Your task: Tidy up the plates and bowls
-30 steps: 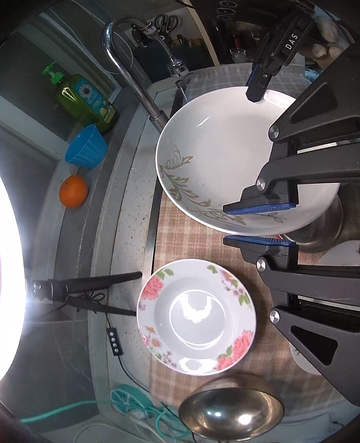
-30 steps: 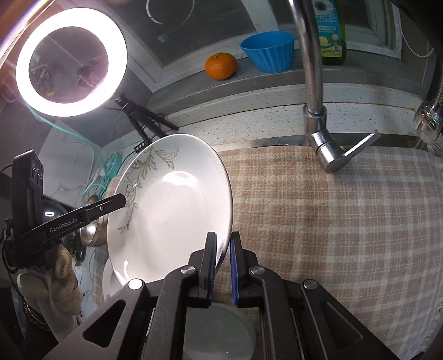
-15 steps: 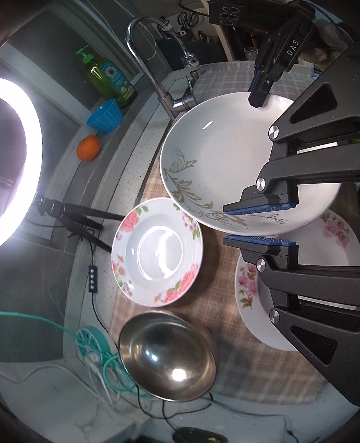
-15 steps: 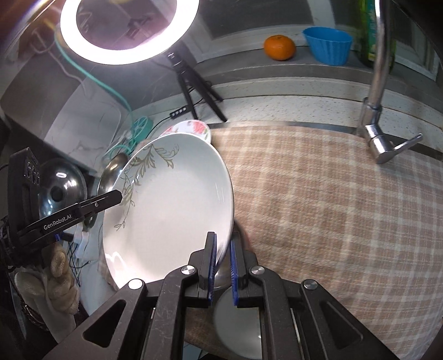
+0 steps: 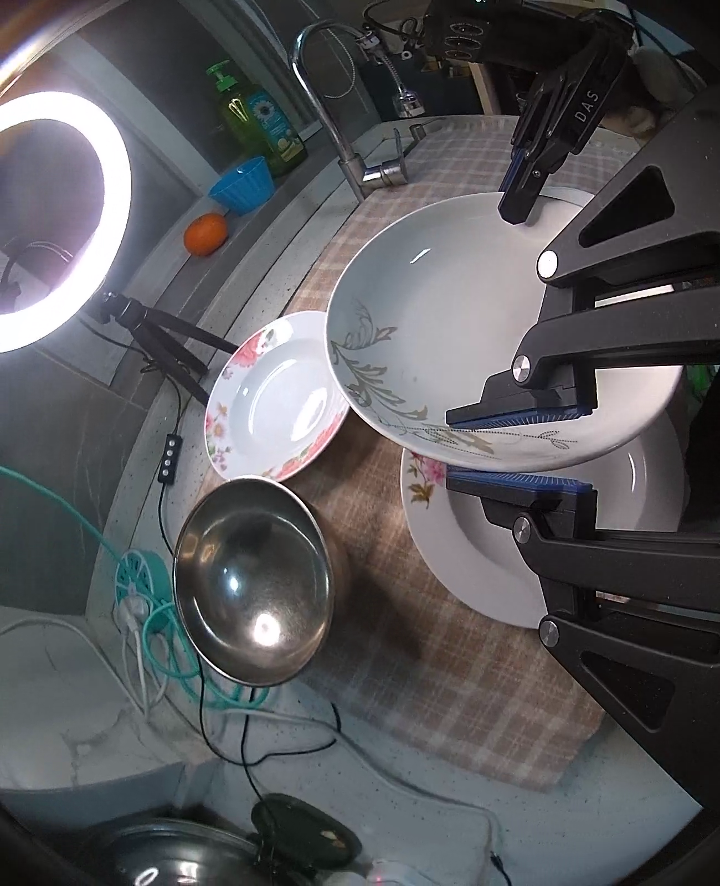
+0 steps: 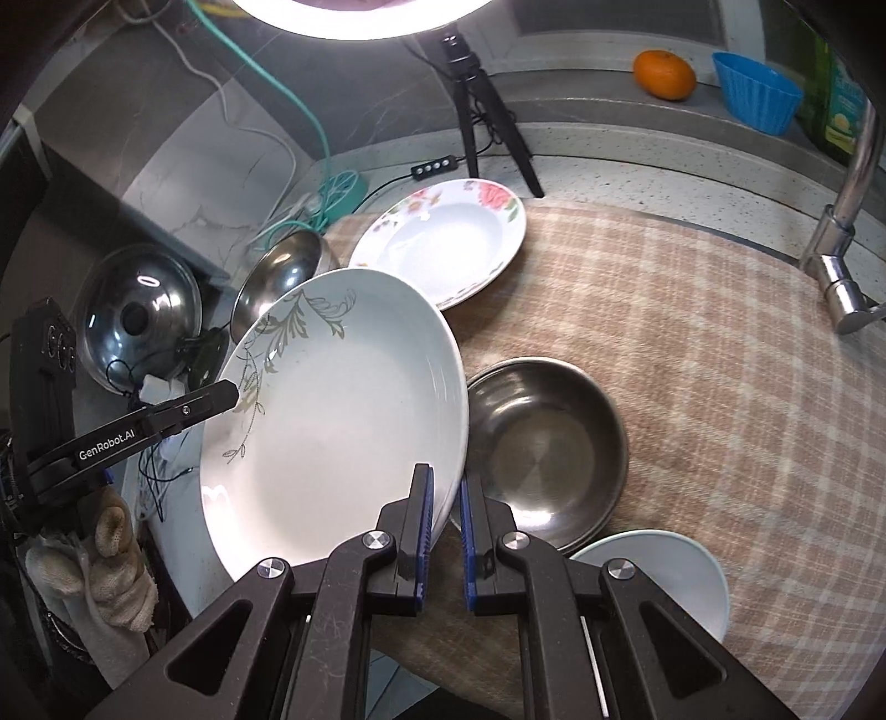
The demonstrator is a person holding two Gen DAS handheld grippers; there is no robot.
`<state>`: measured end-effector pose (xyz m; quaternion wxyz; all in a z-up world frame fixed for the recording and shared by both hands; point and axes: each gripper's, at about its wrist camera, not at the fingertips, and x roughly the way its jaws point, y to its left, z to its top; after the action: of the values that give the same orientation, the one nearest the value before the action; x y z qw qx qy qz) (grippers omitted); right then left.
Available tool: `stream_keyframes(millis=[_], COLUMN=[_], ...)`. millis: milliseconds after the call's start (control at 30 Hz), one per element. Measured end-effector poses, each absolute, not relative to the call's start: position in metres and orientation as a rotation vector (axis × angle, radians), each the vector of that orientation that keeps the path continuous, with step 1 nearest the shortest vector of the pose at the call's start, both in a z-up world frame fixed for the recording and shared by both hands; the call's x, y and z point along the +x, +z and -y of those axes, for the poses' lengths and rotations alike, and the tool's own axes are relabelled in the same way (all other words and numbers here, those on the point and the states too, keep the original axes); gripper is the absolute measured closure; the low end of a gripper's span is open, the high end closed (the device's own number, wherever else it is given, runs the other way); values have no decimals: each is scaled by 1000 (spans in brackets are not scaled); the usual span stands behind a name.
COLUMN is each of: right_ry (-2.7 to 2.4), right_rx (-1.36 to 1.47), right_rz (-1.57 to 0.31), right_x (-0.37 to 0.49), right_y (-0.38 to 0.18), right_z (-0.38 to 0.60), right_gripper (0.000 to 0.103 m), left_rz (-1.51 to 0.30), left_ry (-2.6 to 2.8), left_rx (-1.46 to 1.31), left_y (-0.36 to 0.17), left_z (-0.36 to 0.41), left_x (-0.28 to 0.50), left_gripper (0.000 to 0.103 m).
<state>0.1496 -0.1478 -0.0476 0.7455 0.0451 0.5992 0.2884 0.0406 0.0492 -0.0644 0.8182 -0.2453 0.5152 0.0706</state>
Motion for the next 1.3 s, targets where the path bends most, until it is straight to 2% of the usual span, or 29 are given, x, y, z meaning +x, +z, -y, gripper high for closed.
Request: stream_keyframes(millis=[1300], right_ry=[713], right_rx=[-77], right_rz=[-1410], right_x=[125], right_y=[-104], right_z=[80], right_gripper=[94], left_rz=[-1169], left_ry=[284], left_rx=[-643], left_y=[-127], left_z=[-87], left_x=[-10], left_gripper=[90])
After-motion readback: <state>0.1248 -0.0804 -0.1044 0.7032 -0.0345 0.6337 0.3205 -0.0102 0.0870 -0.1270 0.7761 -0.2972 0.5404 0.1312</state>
